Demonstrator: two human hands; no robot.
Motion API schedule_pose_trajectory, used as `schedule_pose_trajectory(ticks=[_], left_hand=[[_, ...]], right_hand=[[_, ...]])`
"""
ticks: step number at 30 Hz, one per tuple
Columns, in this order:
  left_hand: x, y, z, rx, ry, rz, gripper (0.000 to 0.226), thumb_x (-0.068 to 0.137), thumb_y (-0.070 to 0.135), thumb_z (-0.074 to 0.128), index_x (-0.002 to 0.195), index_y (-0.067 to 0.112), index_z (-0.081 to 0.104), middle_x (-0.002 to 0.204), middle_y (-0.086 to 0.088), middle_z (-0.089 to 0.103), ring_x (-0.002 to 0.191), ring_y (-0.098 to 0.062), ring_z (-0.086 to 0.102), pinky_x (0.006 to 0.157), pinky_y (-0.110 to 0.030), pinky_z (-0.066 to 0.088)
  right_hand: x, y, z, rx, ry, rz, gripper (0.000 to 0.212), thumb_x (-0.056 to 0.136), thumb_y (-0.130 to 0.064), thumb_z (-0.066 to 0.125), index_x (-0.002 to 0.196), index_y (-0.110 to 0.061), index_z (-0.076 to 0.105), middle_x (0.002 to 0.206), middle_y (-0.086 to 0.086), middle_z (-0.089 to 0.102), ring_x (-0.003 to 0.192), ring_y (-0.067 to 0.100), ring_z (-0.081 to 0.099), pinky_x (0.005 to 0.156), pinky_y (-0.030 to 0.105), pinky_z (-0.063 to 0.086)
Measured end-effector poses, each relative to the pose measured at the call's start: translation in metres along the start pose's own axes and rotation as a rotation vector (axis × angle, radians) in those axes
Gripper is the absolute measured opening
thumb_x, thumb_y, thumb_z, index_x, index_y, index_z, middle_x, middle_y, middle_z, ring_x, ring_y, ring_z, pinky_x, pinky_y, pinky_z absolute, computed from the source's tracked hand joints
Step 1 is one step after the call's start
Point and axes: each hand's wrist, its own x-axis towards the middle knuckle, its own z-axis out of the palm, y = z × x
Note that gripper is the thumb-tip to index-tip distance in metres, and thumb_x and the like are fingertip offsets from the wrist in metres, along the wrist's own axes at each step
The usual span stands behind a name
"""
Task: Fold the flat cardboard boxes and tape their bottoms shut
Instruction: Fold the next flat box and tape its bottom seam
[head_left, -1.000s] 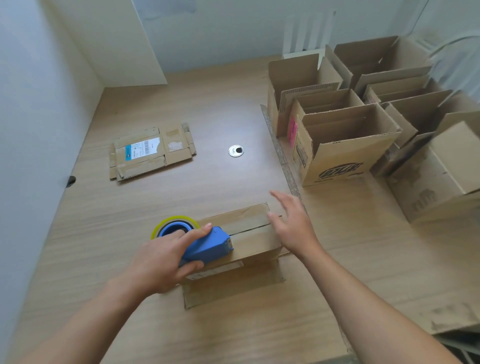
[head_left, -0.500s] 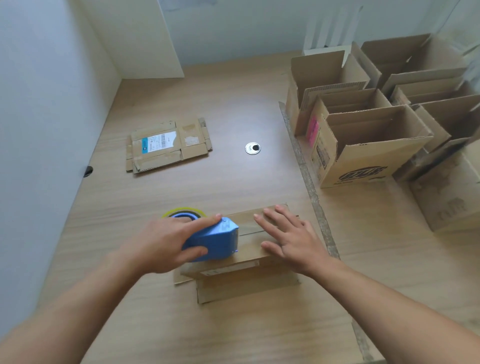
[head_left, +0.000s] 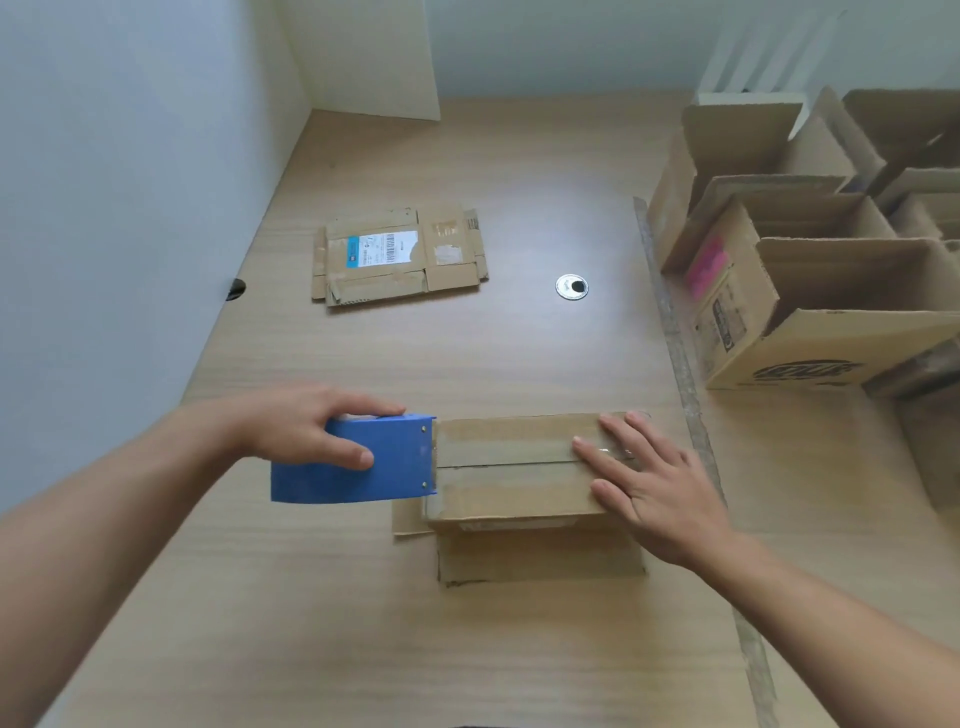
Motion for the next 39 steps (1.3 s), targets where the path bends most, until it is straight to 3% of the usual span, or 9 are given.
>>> schedule_pose_trajectory(ticks=[7, 11, 14, 18, 21, 24, 27, 30, 39], left_hand=[[0.000, -0.029, 0.004, -0.106, -0.088, -0.035, 0.053, 0.070, 0.056, 0.060, 0.117, 0.071, 0.043, 0.131, 0.030, 0.055, 0.121, 0.000, 0.051, 0.109, -0.037, 0.037], [0.003, -0.042, 0.011, -0.212, -0.099, -0.047, 0.053, 0.072, 0.049, 0.061, 0.124, 0.061, 0.054, 0.123, 0.026, 0.063, 0.116, -0.004, 0.057, 0.106, -0.039, 0.041], [0.015, -0.039, 0.018, -0.267, -0.135, -0.064, 0.045, 0.071, 0.047, 0.061, 0.115, 0.051, 0.065, 0.110, 0.019, 0.070, 0.106, -0.007, 0.064, 0.102, -0.041, 0.045], [0.027, -0.031, 0.036, -0.345, -0.115, -0.110, 0.035, 0.067, 0.049, 0.060, 0.101, 0.053, 0.068, 0.099, 0.021, 0.071, 0.097, -0.006, 0.066, 0.095, -0.033, 0.047], [0.032, -0.023, 0.056, -0.447, -0.066, -0.107, 0.036, 0.068, 0.050, 0.061, 0.103, 0.054, 0.068, 0.100, 0.024, 0.070, 0.100, -0.006, 0.065, 0.094, -0.031, 0.045], [0.030, -0.010, 0.074, -0.538, -0.041, -0.087, 0.037, 0.070, 0.049, 0.061, 0.105, 0.060, 0.065, 0.102, 0.026, 0.070, 0.096, -0.002, 0.066, 0.092, -0.028, 0.046], [0.031, 0.007, 0.091, -0.557, -0.028, -0.014, 0.037, 0.074, 0.053, 0.061, 0.110, 0.063, 0.062, 0.108, 0.027, 0.069, 0.097, 0.002, 0.066, 0.091, -0.028, 0.047], [0.029, 0.018, 0.109, -0.534, 0.053, 0.003, 0.036, 0.073, 0.065, 0.057, 0.109, 0.065, 0.060, 0.103, 0.029, 0.069, 0.092, 0.006, 0.066, 0.084, -0.025, 0.048], [0.031, 0.029, 0.113, -0.380, 0.212, -0.093, 0.024, 0.067, 0.076, 0.049, 0.089, 0.072, 0.057, 0.088, 0.034, 0.066, 0.082, 0.008, 0.062, 0.074, -0.023, 0.048]], right_hand=[[0.000, -0.004, -0.008, -0.005, -0.013, 0.039, 0.048, 0.096, -0.064, 0.021, 0.142, -0.058, 0.031, 0.156, -0.010, 0.037, 0.145, 0.010, 0.020, 0.090, 0.040, 0.041], [0.002, -0.007, -0.011, 0.011, -0.025, 0.035, 0.048, 0.096, -0.061, 0.023, 0.142, -0.055, 0.034, 0.155, -0.008, 0.039, 0.145, 0.011, 0.020, 0.091, 0.042, 0.041], [0.002, -0.004, -0.008, -0.011, -0.046, 0.043, 0.049, 0.094, -0.067, 0.010, 0.142, -0.063, 0.020, 0.161, -0.014, 0.025, 0.148, 0.003, 0.004, 0.103, 0.042, 0.031], [0.013, 0.003, -0.018, -0.089, -0.172, 0.096, 0.043, 0.092, -0.071, 0.000, 0.135, -0.075, -0.001, 0.162, -0.024, 0.001, 0.147, 0.000, -0.016, 0.119, 0.053, 0.002], [0.031, -0.002, -0.032, -0.166, -0.178, 0.178, 0.044, 0.101, -0.056, 0.026, 0.144, -0.065, 0.021, 0.164, -0.018, 0.003, 0.151, 0.016, -0.015, 0.115, 0.063, -0.005], [0.040, -0.034, -0.038, -0.105, -0.042, 0.066, 0.042, 0.099, -0.051, 0.041, 0.140, -0.045, 0.046, 0.165, -0.005, 0.015, 0.153, 0.025, -0.005, 0.117, 0.062, -0.001], [0.043, -0.075, -0.026, 0.153, -0.141, -0.032, 0.056, 0.095, -0.068, 0.023, 0.149, -0.055, 0.018, 0.166, -0.010, 0.006, 0.152, 0.017, -0.009, 0.117, 0.054, -0.013], [0.041, -0.094, -0.002, 0.058, -0.197, -0.044, 0.059, 0.088, -0.075, 0.004, 0.144, -0.063, -0.010, 0.162, -0.016, -0.019, 0.147, 0.016, -0.030, 0.109, 0.061, -0.026], [0.044, -0.091, 0.011, 0.014, -0.183, -0.048, 0.060, 0.086, -0.075, -0.003, 0.142, -0.062, -0.019, 0.161, -0.011, -0.026, 0.137, 0.016, -0.044, 0.105, 0.065, -0.028]])
